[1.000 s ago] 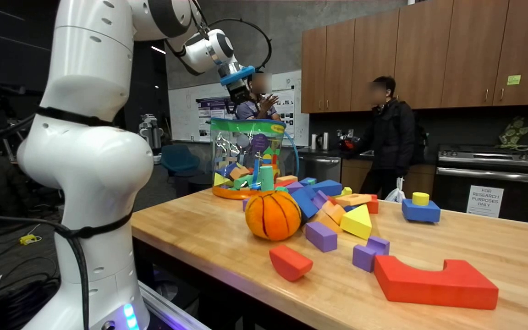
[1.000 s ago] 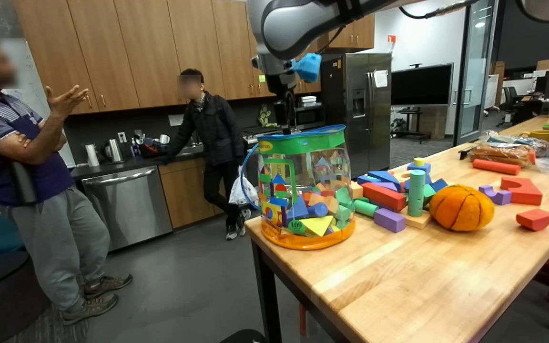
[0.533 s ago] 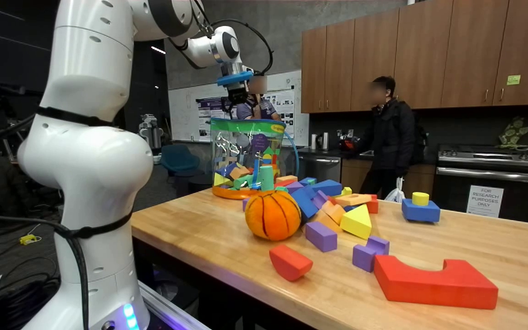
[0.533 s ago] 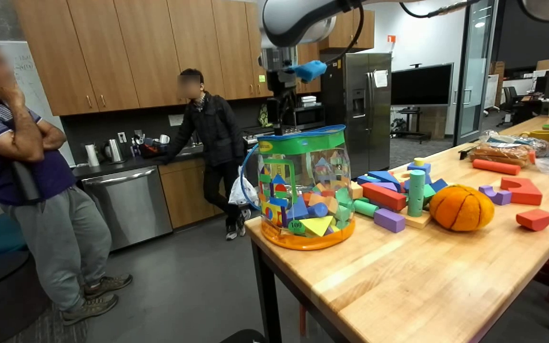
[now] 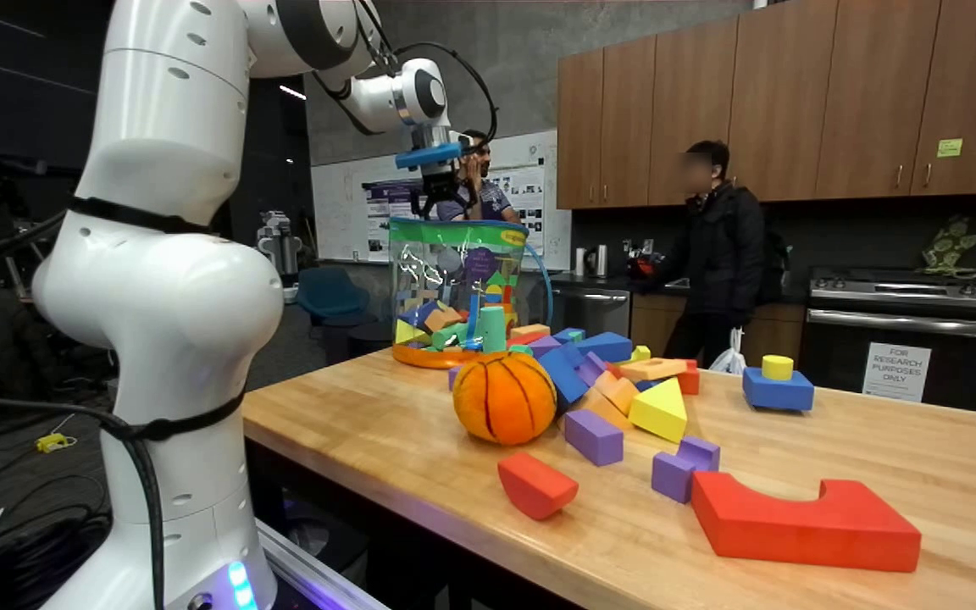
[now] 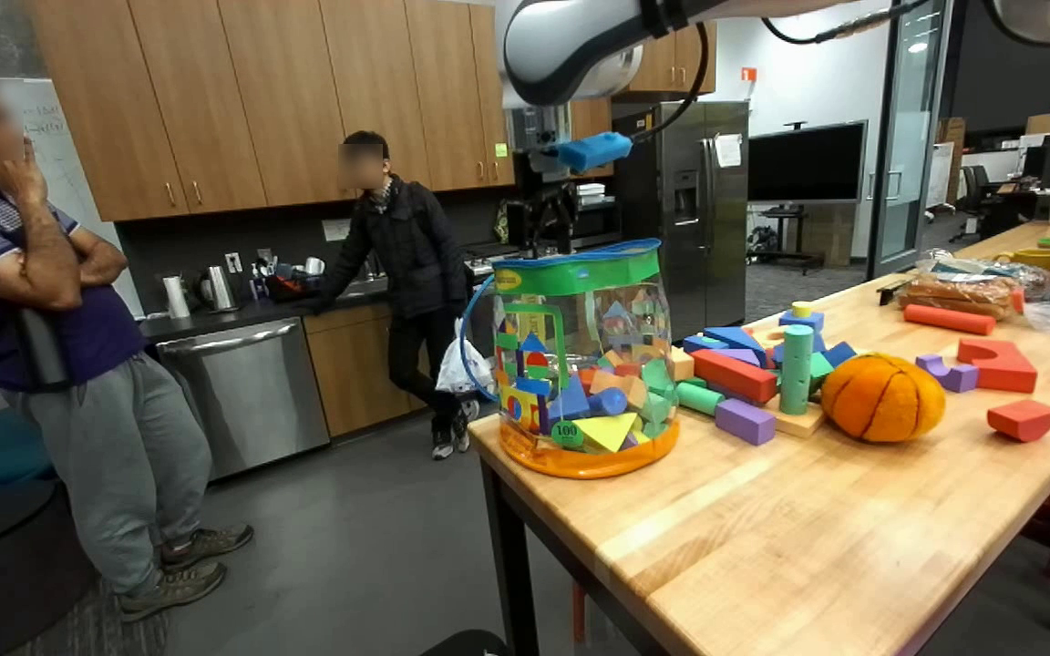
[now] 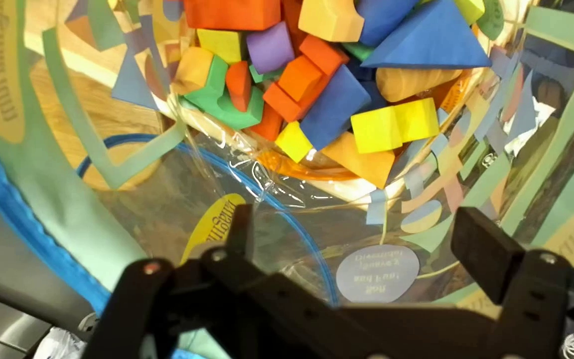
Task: Move the orange block from the bag to the table
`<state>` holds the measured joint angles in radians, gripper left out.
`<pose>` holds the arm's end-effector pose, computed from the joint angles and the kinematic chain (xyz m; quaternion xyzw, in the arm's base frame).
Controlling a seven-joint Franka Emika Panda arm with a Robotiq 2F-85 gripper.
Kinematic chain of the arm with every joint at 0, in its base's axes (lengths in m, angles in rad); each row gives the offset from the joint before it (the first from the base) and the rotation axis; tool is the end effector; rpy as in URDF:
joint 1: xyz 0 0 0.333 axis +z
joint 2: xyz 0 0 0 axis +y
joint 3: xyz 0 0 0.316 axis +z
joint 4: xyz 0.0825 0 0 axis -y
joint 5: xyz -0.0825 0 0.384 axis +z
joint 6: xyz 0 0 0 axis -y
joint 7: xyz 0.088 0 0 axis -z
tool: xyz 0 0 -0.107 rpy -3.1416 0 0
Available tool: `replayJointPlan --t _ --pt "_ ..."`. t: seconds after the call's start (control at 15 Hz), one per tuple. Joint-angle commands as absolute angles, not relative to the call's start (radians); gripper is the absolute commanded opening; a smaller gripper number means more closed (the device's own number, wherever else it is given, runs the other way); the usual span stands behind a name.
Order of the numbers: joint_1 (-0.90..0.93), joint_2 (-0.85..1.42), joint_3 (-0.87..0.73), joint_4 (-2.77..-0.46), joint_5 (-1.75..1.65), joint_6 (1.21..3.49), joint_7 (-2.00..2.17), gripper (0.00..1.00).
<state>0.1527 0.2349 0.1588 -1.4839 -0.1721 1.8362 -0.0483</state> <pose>0.6216 0.1743 0.5525 0.9773 0.1922 0.0682 0.0575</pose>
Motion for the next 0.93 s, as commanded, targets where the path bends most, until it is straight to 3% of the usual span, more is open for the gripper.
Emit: replayJointPlan --t 0.0,0.53,0.87 --pt "0.171 0.235 0.143 -1.476 -0.178 1.793 0.019 1.0" --pt "0.17 0.245 0.148 -1.436 -0.15 1.631 0.004 1.0" --pt "0.173 0.237 0.146 -1.458 -0.195 1.675 0.013 1.0"
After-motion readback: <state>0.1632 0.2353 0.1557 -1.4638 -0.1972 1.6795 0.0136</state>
